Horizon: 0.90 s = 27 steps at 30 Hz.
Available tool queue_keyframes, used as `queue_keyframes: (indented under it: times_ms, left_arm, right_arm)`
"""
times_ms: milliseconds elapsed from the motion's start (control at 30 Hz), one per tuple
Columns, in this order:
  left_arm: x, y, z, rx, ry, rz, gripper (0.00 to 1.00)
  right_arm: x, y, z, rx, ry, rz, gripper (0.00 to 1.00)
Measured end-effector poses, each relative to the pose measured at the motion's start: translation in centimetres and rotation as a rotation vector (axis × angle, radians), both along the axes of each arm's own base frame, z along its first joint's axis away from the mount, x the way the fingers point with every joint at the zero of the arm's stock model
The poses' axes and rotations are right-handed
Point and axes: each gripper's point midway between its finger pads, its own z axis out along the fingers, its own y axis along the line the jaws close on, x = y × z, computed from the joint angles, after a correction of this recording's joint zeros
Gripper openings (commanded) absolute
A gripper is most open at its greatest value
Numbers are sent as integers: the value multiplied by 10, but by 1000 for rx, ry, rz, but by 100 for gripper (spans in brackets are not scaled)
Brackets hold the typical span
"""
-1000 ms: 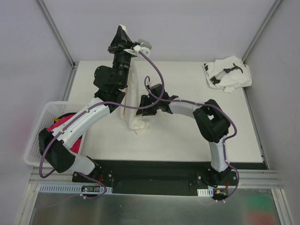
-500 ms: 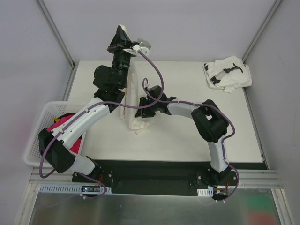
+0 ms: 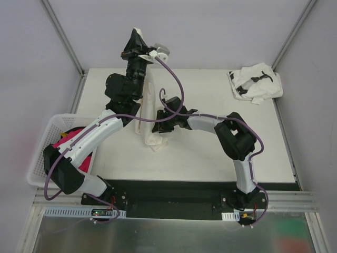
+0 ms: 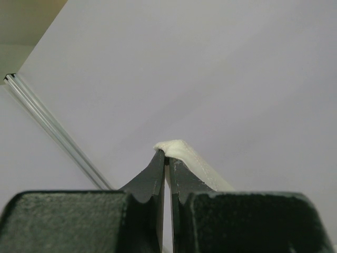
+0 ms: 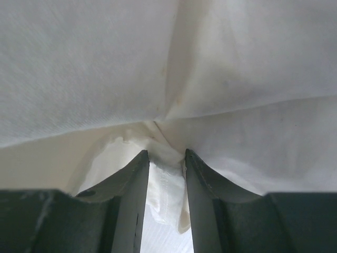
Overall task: Fold and stack the t-shirts
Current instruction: Flatten out the tshirt
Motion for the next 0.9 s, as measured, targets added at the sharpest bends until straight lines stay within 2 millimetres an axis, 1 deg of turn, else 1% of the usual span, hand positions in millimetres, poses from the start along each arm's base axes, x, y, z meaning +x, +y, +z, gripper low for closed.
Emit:
queue_keyframes:
  times_ms: [100, 200, 233, 300, 333, 400, 433, 767, 867, 900]
  left_arm:
    - [0, 0, 0, 0, 1, -1, 0]
    - [0, 0, 0, 0, 0, -1, 0]
    - [0, 0, 0, 0, 0, -1, 0]
    - [0, 0, 0, 0, 1, 0, 0]
    - [0, 0, 0, 0, 1, -1, 0]
    - [0, 0, 0, 1, 1, -1, 0]
    - [0, 0, 0, 1, 1, -1, 0]
    - [2, 2, 0, 0, 1, 7, 0]
    - [2, 2, 0, 0, 2, 8, 0]
    - [2, 2, 0, 0, 2, 8, 0]
  right_arm:
    - [0, 0, 0, 0, 1, 0, 33]
    - [-1, 0, -1, -1, 3, -1, 27]
    - [-1, 0, -1, -1, 4, -1, 22]
    - [-1, 0, -1, -2, 4, -1, 16]
    - [-1, -1, -2, -2, 6, -2, 10]
    - [-2, -2, -3, -5, 9, -2, 5]
    - [-3, -2, -4, -7, 10, -2, 1]
    - [-2, -5, -6, -15, 10, -6, 1]
    - [2, -12, -4, -25, 1, -16, 1]
    - [6, -17, -2, -34, -5, -25, 1]
